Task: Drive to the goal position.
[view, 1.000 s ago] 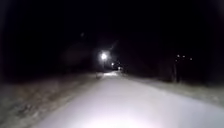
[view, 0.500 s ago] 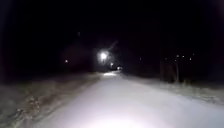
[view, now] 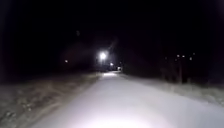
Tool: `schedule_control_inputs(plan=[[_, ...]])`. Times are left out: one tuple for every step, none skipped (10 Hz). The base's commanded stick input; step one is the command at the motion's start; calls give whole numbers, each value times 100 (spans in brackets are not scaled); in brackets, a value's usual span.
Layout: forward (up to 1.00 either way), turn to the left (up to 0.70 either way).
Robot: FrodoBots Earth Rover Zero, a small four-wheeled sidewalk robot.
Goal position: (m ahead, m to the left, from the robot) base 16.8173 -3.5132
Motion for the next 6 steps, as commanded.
schedule_control_inputs(plan=[[70, 14], [70, 14], [70, 14], [70, 14], [70, 1], [70, 0]])
